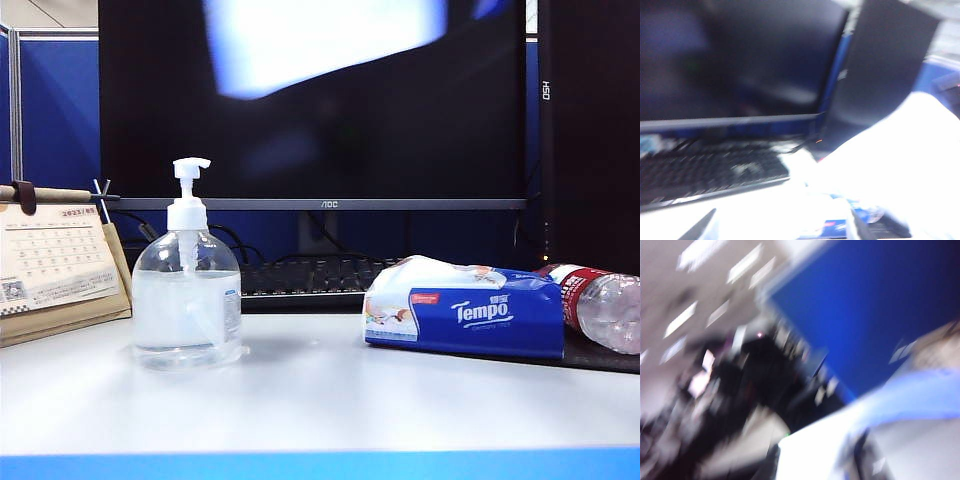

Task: Pull out a tissue from the tissue dispenser, then press the switch of the alcohol sanitizer bottle to drop some sanitizer on the paper tissue, and finally place the treated tissue on the table.

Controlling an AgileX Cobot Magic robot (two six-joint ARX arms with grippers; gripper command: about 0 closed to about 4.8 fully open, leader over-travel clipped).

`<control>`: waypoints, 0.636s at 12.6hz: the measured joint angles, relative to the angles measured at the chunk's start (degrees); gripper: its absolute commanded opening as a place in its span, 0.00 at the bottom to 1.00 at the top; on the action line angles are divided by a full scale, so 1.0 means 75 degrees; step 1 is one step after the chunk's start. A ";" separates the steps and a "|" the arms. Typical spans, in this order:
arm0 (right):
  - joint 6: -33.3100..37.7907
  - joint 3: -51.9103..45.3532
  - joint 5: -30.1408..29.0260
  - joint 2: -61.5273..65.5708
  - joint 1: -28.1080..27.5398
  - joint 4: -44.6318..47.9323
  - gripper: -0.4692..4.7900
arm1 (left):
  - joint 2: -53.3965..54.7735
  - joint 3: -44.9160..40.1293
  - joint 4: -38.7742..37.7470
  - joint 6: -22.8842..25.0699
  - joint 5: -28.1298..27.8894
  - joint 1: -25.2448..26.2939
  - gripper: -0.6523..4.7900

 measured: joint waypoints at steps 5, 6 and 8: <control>-0.2906 -0.0134 0.0889 0.2025 0.0921 -0.1023 0.08 | 0.1988 -0.0006 0.1172 0.0096 -0.0047 -0.0006 0.59; -0.2914 -0.0122 0.0860 0.2888 0.0927 0.0111 0.08 | 0.3110 -0.0006 0.1955 0.0032 0.0050 -0.0006 0.59; -0.2975 0.0498 0.0577 0.3249 0.0901 0.0766 0.08 | 0.3888 0.0000 0.3144 -0.0286 0.0312 -0.0009 0.59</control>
